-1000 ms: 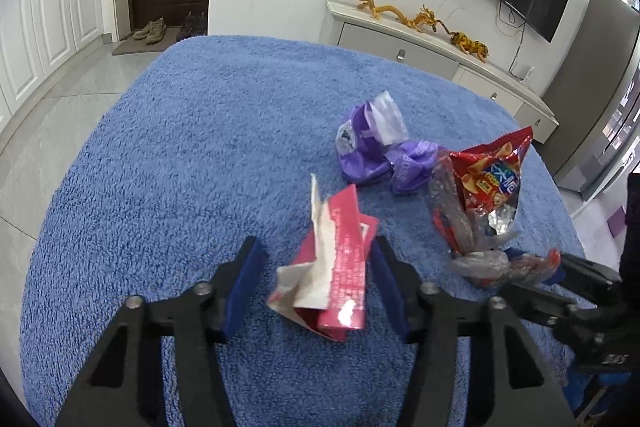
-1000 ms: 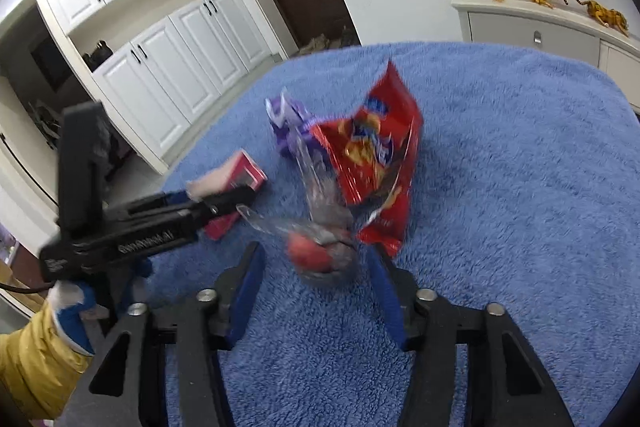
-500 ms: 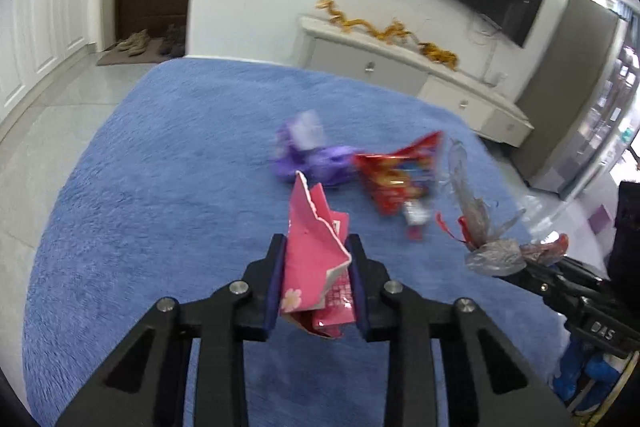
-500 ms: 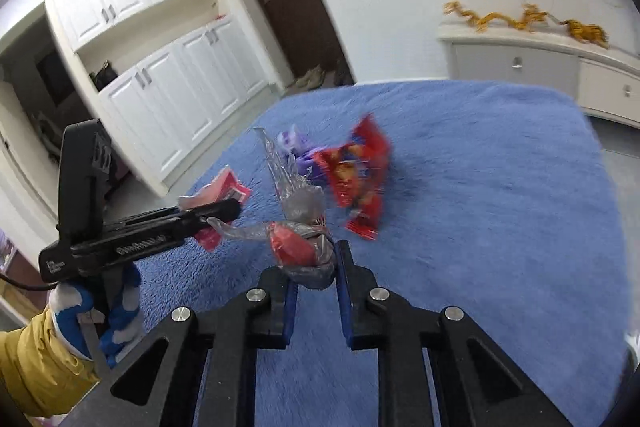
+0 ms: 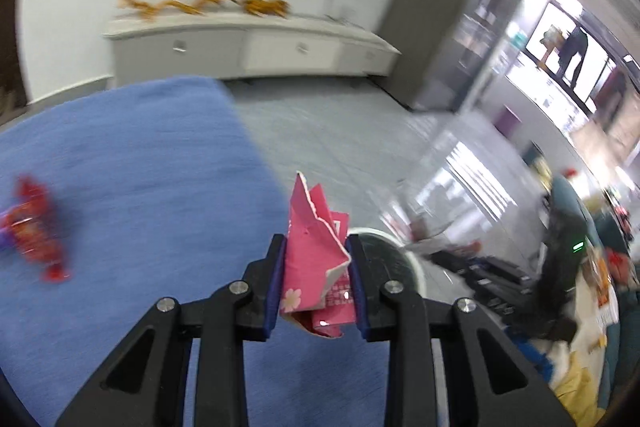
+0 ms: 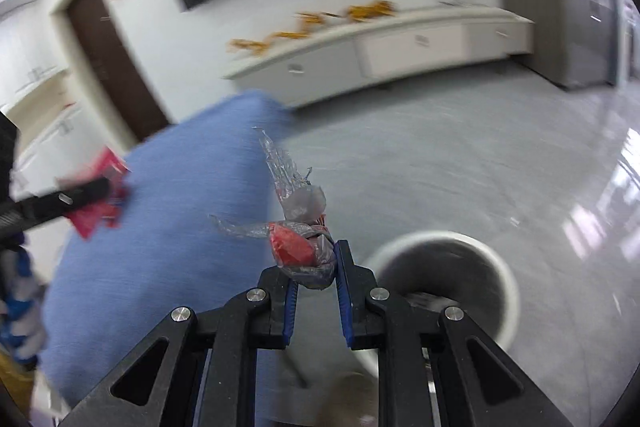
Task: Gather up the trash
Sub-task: 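Carry both items over the trash bin and open both tools to drop them, then grasp the purple wrapper with the left tool while the right tool grasps the red chip bag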
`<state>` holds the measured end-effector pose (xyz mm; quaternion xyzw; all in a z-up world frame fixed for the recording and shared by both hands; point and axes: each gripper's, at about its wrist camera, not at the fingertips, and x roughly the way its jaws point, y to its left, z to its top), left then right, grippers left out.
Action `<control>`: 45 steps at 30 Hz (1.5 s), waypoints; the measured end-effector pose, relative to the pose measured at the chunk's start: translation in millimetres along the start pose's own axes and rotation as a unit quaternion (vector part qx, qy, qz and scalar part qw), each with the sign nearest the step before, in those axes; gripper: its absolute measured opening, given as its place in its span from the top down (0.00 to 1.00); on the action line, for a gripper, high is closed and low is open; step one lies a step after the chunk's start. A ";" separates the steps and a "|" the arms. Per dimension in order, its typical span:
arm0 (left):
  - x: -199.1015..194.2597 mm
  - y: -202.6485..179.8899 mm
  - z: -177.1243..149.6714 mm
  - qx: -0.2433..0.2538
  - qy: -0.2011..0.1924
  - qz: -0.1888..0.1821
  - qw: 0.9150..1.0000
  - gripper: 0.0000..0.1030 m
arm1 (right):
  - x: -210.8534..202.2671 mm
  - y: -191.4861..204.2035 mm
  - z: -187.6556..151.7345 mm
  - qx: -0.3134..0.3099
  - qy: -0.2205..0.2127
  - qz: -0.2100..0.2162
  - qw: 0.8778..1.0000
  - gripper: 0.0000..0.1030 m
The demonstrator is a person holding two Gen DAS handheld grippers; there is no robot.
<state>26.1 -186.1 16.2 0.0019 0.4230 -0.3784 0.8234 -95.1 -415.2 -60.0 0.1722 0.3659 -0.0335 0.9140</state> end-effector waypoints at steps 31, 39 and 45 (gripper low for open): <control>23.1 -41.0 13.7 0.016 -0.019 0.003 1.000 0.38 | -5.3 -67.2 -21.9 0.103 0.007 -0.039 0.994 0.57; -82.7 46.4 -12.2 -0.028 -0.081 0.054 0.995 0.38 | -35.4 33.8 19.8 0.009 -0.024 -0.008 1.000 0.56; -137.1 134.7 -36.3 -0.081 -0.106 0.119 0.984 0.38 | -29.6 123.6 45.8 -0.073 -0.030 0.040 0.996 0.50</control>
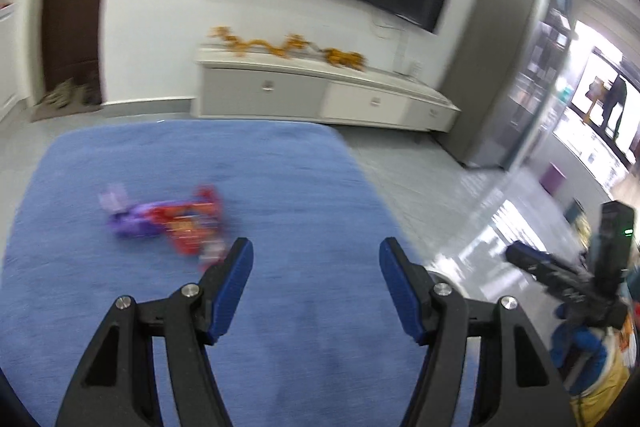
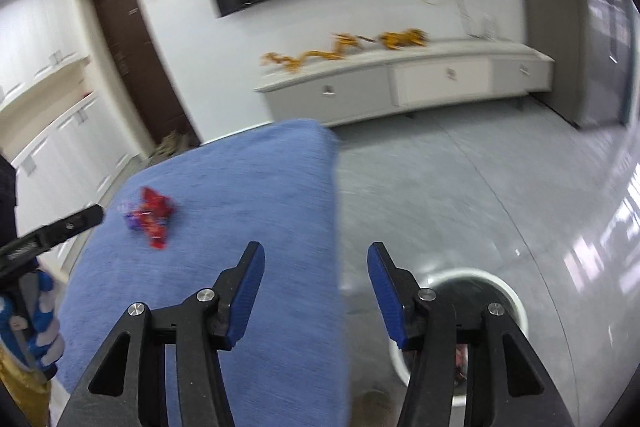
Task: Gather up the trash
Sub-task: 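Grasp the purple wrapper with the left tool while the right tool grasps the red chip bag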
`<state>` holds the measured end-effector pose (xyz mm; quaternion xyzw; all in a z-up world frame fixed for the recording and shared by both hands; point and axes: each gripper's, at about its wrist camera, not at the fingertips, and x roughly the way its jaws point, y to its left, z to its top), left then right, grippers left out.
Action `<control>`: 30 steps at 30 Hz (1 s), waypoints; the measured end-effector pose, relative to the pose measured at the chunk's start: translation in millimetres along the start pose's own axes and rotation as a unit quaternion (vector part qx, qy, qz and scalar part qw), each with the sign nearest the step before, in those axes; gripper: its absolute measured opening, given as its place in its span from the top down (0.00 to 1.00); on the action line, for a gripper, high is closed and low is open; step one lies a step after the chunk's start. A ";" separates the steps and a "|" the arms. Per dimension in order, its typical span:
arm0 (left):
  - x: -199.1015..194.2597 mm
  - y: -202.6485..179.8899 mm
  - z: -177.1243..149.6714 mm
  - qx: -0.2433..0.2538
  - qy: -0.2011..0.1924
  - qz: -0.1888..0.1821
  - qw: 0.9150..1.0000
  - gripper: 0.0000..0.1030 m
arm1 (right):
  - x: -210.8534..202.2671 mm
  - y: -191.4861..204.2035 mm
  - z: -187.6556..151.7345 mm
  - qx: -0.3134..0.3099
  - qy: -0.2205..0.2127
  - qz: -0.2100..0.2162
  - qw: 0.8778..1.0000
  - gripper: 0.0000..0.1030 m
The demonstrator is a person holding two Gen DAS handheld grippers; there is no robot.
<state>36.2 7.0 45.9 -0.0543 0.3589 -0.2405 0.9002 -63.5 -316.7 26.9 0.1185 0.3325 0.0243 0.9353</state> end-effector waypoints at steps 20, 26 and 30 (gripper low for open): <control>89.3 188.7 28.8 -0.181 0.020 0.074 0.981 0.24 | 199.2 182.1 31.9 -0.119 0.091 0.175 0.973 0.41; 116.9 196.4 22.3 -0.193 0.040 0.075 0.977 0.43 | 238.3 194.0 29.2 -0.107 0.106 0.201 0.968 0.50; 117.5 195.6 17.8 -0.197 0.040 0.069 0.977 0.61 | 238.9 192.5 24.9 -0.111 0.111 0.208 0.966 0.80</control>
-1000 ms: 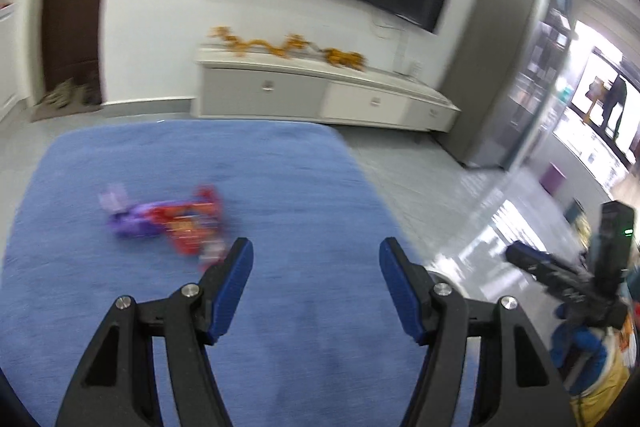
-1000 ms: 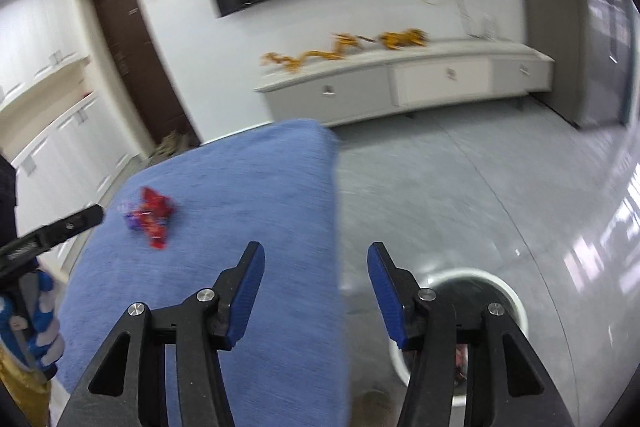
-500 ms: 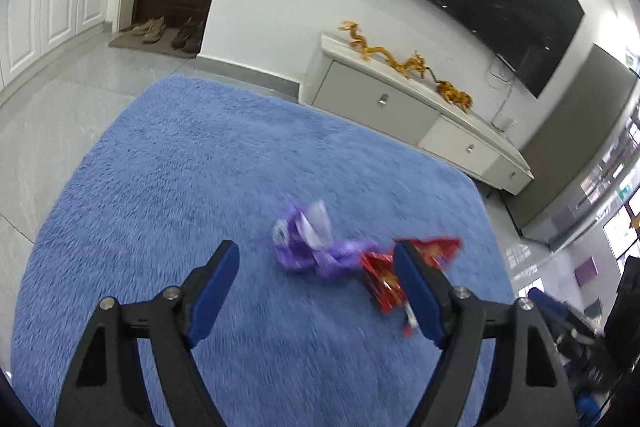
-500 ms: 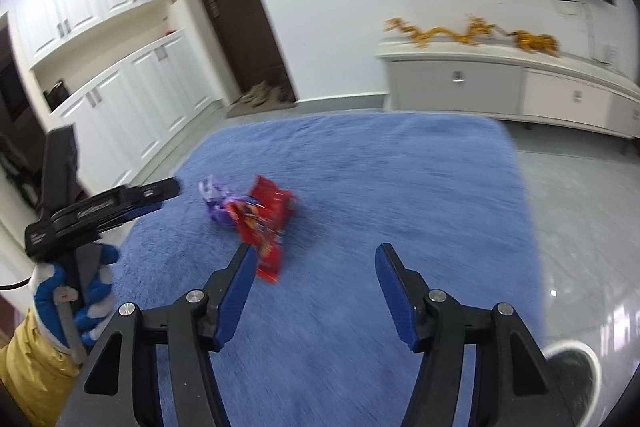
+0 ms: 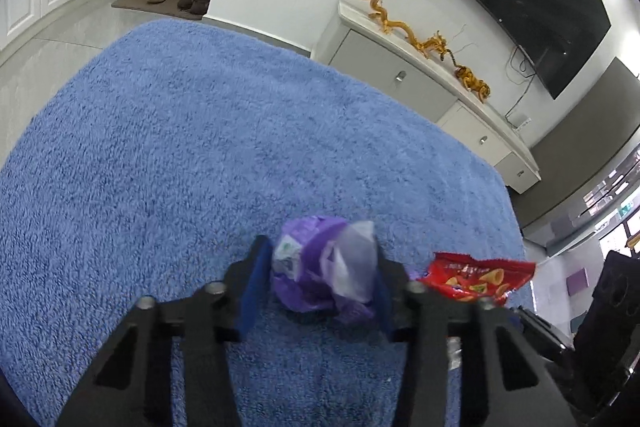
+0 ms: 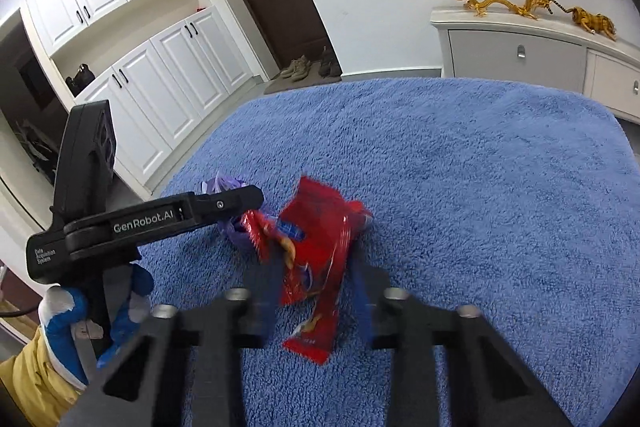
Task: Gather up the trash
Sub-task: 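Grasp the purple wrapper with the left tool while the right tool grasps the red chip bag, then carry both items over the trash bin and open both tools to drop them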
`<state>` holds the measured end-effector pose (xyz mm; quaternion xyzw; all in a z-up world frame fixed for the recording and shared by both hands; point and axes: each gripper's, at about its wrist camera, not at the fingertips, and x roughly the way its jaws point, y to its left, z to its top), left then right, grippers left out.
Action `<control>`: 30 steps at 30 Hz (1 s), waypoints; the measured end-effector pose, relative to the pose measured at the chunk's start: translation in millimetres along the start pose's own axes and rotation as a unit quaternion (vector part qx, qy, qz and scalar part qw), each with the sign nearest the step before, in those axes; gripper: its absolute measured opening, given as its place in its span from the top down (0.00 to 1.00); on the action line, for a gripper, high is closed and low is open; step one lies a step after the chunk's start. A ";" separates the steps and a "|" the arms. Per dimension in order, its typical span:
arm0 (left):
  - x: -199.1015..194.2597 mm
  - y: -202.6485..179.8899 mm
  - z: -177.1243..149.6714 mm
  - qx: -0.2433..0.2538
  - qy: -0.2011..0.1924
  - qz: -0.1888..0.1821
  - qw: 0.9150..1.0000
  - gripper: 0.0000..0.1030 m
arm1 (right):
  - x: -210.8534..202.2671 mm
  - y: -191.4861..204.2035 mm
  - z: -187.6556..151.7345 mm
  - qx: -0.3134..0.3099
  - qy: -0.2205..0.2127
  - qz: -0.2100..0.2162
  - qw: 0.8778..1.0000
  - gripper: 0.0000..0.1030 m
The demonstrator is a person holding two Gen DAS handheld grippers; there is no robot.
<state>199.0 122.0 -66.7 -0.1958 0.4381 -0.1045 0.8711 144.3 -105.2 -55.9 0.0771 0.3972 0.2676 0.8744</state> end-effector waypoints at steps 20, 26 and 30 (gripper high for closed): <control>-169.3 -92.0 -57.7 0.088 -0.081 -0.024 0.993 0.63 | -244.4 -0.1 -76.1 0.053 -0.168 -0.073 0.982 0.86; -187.0 -155.2 -81.7 0.125 -0.077 -0.055 0.988 0.63 | -312.8 -28.3 -114.3 0.093 -0.210 -0.117 0.966 0.86; -171.9 -215.0 -104.1 0.158 -0.050 -0.080 0.983 0.63 | -345.8 -56.2 -144.9 0.131 -0.229 -0.143 0.954 0.86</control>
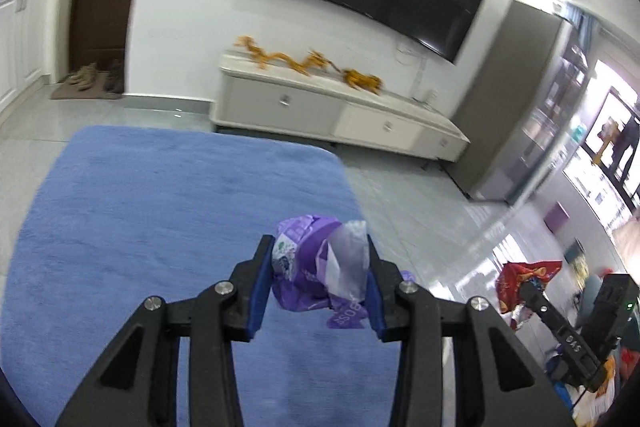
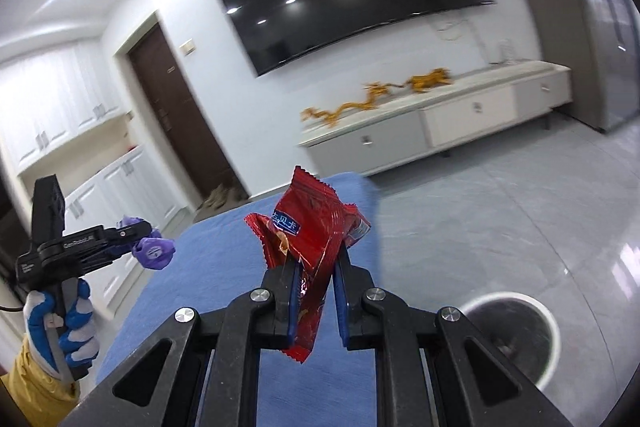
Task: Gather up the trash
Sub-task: 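Carry both items over the trash bin and open both tools to drop them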
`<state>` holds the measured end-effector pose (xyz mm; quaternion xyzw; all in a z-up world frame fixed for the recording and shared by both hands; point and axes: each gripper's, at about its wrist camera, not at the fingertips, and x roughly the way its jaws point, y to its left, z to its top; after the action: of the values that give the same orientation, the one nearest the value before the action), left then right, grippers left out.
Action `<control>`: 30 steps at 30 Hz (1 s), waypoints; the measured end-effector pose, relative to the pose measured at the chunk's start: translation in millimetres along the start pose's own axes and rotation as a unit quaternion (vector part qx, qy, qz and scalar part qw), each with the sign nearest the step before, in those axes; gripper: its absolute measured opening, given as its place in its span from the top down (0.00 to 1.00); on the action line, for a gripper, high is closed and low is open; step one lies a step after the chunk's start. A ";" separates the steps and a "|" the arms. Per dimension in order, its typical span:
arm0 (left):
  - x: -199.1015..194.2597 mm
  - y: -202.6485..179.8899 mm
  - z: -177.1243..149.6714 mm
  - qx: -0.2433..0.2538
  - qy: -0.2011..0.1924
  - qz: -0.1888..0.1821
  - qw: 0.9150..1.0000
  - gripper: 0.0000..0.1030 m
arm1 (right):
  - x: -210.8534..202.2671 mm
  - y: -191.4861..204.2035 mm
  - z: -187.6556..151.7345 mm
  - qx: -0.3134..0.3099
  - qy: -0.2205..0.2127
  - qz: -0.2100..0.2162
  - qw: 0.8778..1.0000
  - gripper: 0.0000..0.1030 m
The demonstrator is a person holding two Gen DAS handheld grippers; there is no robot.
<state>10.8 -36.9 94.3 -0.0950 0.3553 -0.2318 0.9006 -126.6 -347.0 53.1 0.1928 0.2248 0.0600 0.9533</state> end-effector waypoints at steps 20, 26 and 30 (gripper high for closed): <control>223.0 -215.0 -81.9 0.151 0.176 -0.028 0.972 0.61 | 15.1 -226.0 -101.8 0.182 0.088 -0.153 0.967 0.85; 267.8 -232.9 -94.6 0.148 0.205 -0.049 0.966 0.57 | 32.5 -251.8 -120.3 0.203 0.122 -0.166 0.957 0.82; 289.9 -237.8 -99.5 0.141 0.218 -0.062 0.964 0.38 | 49.5 -256.1 -122.7 0.209 0.131 -0.180 0.952 0.57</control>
<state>45.2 -386.2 -71.1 0.0637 0.5005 -0.3497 0.7894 -130.8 -530.4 -169.2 0.3340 0.3866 -0.1362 0.8488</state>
